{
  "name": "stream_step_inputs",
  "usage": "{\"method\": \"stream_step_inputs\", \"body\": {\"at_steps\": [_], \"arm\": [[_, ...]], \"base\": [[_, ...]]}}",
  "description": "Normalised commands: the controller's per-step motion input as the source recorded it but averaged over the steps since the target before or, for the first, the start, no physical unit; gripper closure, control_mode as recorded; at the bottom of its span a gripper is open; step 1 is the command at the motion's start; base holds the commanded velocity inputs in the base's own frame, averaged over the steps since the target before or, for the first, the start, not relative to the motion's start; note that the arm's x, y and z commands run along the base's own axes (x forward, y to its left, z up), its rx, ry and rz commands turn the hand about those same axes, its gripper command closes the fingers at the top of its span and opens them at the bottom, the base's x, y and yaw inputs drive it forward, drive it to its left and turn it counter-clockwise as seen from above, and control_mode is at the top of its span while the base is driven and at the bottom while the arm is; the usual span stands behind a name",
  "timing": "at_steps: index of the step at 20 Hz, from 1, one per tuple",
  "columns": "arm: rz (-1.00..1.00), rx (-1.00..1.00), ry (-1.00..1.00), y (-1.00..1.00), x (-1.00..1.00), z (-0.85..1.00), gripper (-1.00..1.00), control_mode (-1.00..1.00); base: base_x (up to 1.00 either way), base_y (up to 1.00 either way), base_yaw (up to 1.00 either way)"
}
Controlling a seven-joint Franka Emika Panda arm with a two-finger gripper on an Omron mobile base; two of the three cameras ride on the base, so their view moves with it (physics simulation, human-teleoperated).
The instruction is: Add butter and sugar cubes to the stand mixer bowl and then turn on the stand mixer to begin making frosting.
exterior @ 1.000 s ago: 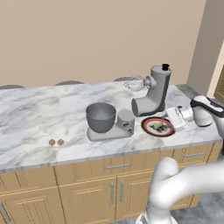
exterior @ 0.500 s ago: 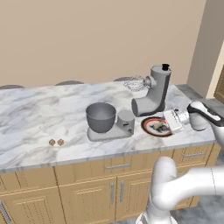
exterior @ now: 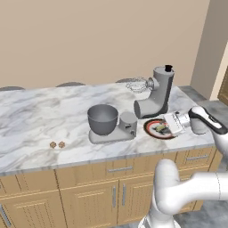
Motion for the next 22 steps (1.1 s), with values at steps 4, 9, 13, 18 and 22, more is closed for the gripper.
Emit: {"method": "stream_step_inputs", "body": {"at_steps": [4, 9, 13, 18, 22], "arm": [[0.00, 0.00, -0.01, 0.00, 0.26, -0.17, -1.00, -1.00], [0.00, 0.00, 0.00, -0.02, 0.26, -0.21, -1.00, -1.00], [0.00, -0.01, 0.00, -0.06, 0.21, -0.19, -1.00, -1.00], [0.00, -0.04, -0.04, -0.19, 0.06, -0.20, -1.00, -1.00], [0.00, -0.10, -0.08, -0.34, 0.00, -0.26, -1.00, -1.00]], "base": [[0.00, 0.00, 0.00], [0.00, 0.00, 0.00], [0.00, 0.00, 0.00], [0.00, 0.00, 0.00], [0.00, 0.00, 0.00]]}}
